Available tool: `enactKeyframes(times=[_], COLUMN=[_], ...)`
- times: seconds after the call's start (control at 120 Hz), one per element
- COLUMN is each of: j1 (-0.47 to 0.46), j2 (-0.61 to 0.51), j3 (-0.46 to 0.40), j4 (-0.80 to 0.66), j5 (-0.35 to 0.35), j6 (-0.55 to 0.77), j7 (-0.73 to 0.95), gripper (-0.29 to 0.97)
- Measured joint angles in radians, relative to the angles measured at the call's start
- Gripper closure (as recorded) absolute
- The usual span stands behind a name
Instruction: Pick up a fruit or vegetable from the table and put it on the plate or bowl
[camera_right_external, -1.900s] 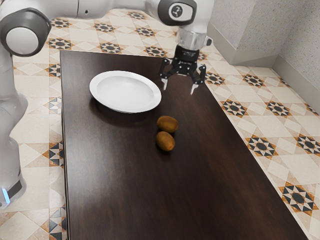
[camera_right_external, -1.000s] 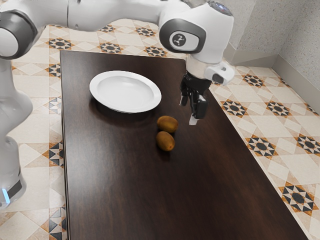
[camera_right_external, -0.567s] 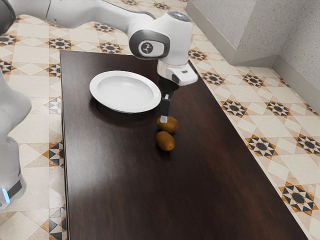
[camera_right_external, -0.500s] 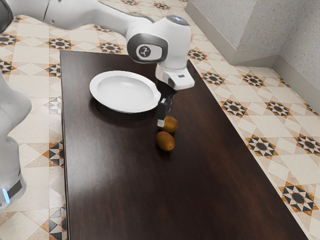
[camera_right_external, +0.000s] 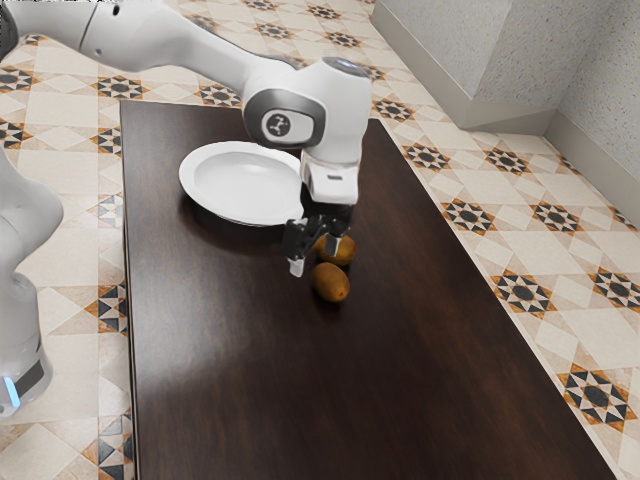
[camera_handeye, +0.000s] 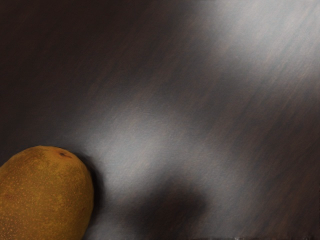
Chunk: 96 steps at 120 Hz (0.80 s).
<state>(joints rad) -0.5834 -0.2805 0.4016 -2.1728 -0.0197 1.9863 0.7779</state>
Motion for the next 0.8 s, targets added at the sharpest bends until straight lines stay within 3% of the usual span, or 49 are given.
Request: enactKeyframes(times=[0.8], j1=[0.056], j2=[0.084], j3=[0.047], j4=[0.037], j5=[0.043], j6=[0.044], j7=[0.256], gripper=[0.01])
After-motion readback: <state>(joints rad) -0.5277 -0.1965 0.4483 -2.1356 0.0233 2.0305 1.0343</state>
